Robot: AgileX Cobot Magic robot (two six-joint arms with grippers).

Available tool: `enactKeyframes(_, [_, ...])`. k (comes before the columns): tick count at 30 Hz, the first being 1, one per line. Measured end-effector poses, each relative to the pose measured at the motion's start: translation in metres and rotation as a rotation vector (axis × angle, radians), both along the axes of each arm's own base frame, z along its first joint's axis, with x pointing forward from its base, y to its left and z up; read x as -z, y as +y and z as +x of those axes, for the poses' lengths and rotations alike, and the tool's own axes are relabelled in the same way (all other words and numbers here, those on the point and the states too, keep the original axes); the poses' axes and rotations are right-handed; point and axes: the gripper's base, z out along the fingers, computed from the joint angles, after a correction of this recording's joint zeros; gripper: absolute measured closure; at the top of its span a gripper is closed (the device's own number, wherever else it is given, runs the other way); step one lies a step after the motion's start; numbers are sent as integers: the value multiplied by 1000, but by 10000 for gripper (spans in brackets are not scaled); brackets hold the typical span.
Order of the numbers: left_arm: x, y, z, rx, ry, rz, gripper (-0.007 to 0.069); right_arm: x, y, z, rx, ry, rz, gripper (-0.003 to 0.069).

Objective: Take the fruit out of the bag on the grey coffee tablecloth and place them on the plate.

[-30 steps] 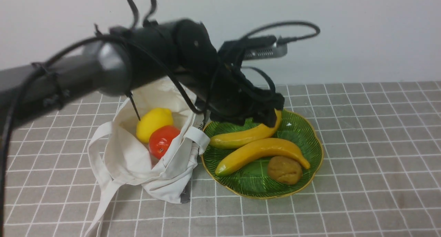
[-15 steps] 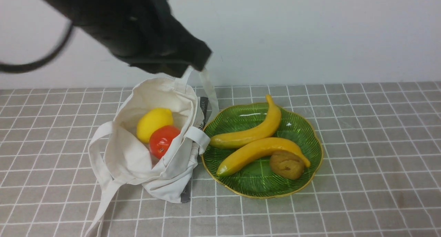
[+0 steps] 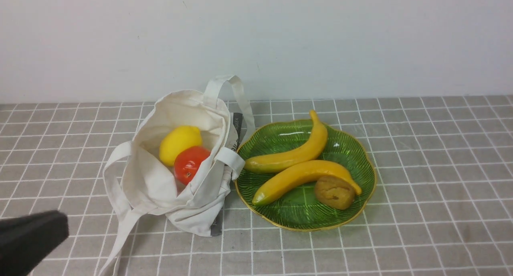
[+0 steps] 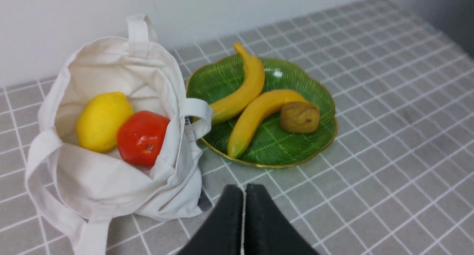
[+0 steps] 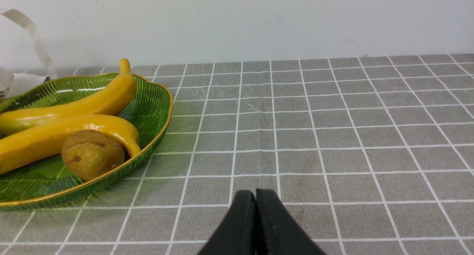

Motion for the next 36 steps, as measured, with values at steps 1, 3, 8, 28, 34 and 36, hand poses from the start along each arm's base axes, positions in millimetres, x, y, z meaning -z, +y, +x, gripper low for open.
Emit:
enactKeyframes(1, [5,2,-2,-5,-12,-12,632,0,0,0,0,0,0,673])
enactKeyframes(3, [19,7,-9,-14,-47,-45,632,0,0,0,0,0,0,673])
enactKeyframes(8, [33,12,-14,-18,-121,-88,632,0,0,0,0,0,0,673])
enactKeyframes(28, [55,11,-9,-33,-159,16,632,0,0,0,0,0,0,673])
enactKeyframes(34, [106,13,1,-145,-75,144,632,0,0,0,0,0,0,673])
enactKeyframes(36, [111,15,3,-189,-73,146,632,0,0,0,0,0,0,673])
